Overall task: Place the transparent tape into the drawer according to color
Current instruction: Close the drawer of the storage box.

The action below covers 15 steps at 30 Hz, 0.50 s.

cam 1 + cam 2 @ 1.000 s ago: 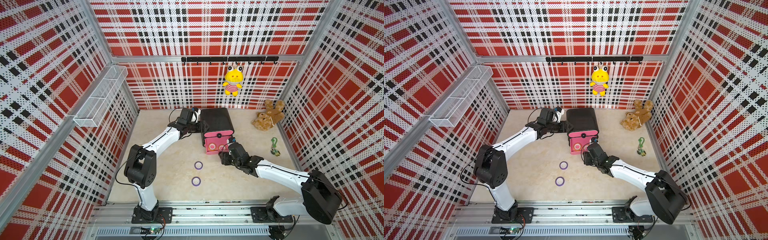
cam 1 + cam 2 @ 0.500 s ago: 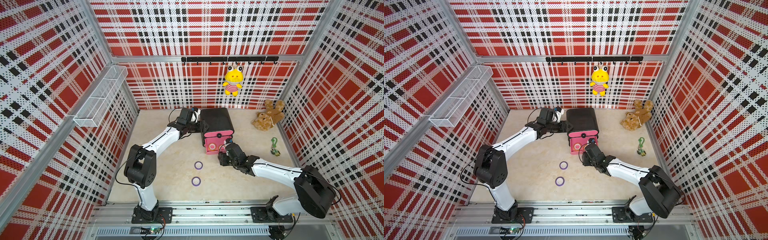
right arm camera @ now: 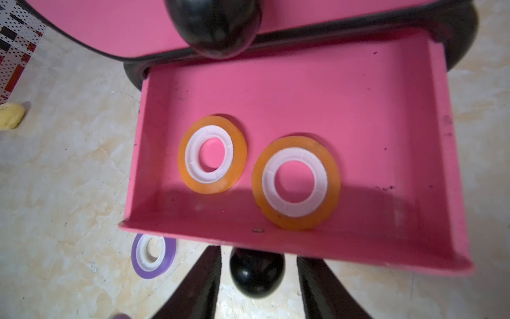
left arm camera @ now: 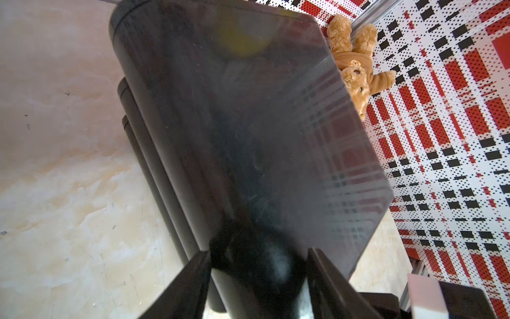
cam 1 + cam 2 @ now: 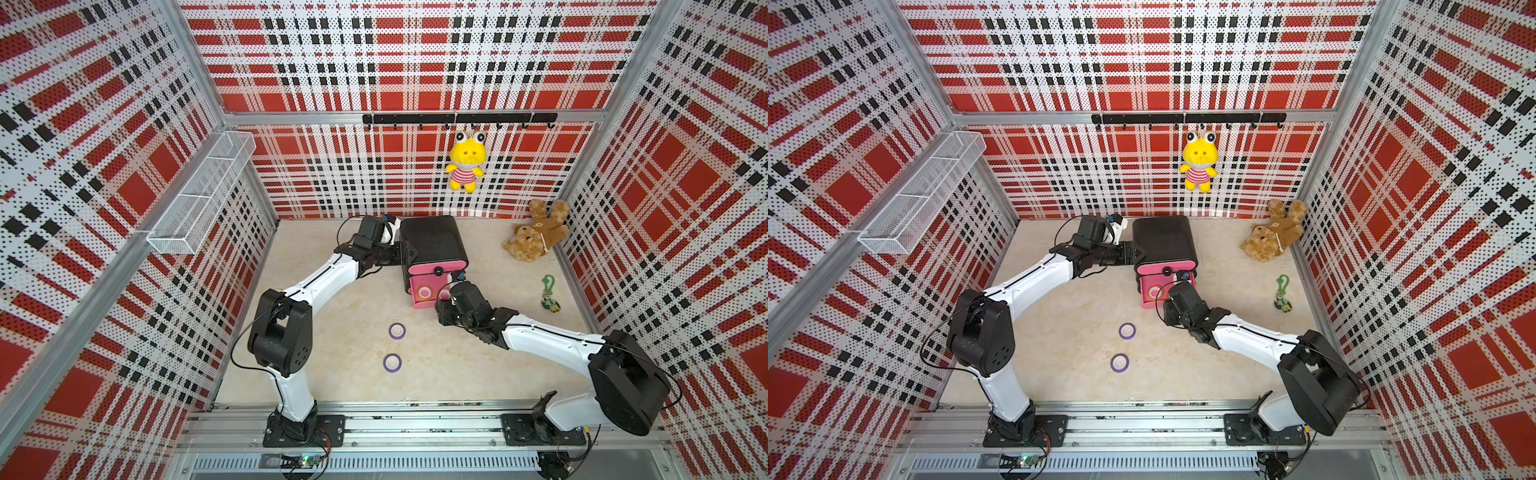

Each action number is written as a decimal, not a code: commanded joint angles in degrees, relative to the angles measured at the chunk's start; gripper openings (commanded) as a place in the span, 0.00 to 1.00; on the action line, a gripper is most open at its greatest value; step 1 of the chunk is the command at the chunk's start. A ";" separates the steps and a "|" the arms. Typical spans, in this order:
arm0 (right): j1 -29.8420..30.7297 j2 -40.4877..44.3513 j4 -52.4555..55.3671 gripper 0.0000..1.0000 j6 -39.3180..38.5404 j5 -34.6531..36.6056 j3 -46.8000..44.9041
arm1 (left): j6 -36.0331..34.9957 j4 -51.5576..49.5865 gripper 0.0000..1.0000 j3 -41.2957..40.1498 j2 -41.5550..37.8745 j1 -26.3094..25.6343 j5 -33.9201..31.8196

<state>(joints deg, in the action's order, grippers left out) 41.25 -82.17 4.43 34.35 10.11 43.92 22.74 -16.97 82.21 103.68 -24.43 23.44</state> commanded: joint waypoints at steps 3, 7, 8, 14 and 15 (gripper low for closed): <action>0.43 -1.99 -1.98 0.51 -0.78 1.32 2.42 | -0.68 0.09 0.61 -0.67 0.75 0.17 1.34; 0.41 -2.56 -2.63 0.49 -1.04 3.54 2.97 | -0.76 0.05 0.61 -0.74 0.67 0.17 1.34; 0.42 -2.52 -2.82 0.49 -1.06 3.99 3.08 | -0.77 0.09 0.61 -0.74 0.54 0.17 1.41; 0.42 -3.32 -4.41 0.48 -1.65 5.62 3.78 | -0.77 0.06 0.61 -0.74 0.57 0.17 1.78; 0.41 -3.65 -4.58 0.48 -1.74 5.76 3.98 | -0.77 0.07 0.61 -0.74 0.54 0.17 1.86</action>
<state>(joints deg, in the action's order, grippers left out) 41.25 -84.71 2.26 33.58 13.89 46.39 22.72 -16.97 82.21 103.68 -24.36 23.66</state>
